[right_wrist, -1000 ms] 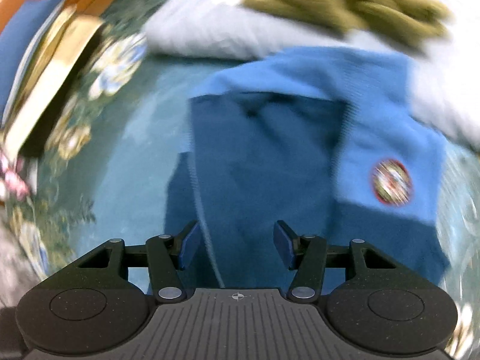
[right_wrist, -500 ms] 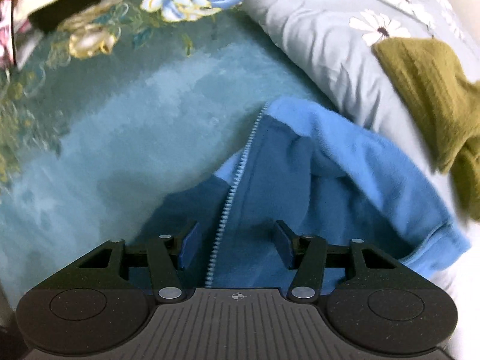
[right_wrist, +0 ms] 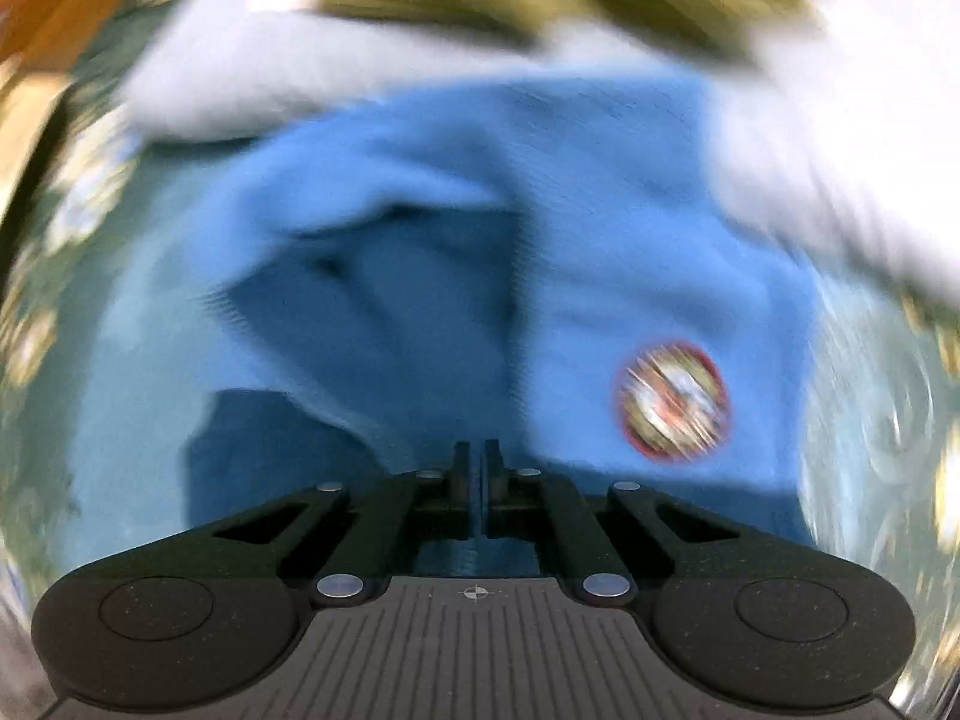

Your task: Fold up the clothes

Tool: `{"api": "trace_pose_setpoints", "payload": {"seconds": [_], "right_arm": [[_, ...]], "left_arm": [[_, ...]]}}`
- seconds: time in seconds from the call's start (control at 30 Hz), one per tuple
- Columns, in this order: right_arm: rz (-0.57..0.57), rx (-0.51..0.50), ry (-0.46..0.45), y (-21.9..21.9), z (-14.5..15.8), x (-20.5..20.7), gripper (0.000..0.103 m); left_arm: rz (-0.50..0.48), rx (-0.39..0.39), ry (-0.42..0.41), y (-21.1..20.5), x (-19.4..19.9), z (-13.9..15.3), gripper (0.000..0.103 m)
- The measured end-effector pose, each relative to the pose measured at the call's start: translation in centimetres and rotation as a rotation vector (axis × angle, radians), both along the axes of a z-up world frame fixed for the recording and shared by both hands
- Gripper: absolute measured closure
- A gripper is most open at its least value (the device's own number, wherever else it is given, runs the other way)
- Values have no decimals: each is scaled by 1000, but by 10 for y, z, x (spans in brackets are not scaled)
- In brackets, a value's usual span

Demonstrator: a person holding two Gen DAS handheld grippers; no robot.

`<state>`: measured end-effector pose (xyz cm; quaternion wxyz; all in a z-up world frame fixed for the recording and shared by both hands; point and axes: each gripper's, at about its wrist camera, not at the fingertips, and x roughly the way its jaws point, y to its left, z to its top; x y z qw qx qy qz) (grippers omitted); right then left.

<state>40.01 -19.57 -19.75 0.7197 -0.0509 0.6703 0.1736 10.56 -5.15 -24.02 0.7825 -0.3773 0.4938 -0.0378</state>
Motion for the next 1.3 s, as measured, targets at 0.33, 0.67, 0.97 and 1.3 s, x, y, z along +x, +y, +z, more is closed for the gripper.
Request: {"api": "trace_pose_setpoints", "payload": {"seconds": [0.33,0.67,0.97,1.3], "right_arm": [[-15,170,28,-13,7,-23,59],[65,112,125,-7,-18,-63,52],[46,143,195,-13,-23,-85,95],[128,189,162,-5,-14,-112,96]], "left_arm": [[182,99,110,56,-43,-4,50],[140,19,182,47,-41,-41,45],[156,67,145,52,-43,-32,89],[150,201,103,86,-43,-7,88]]}}
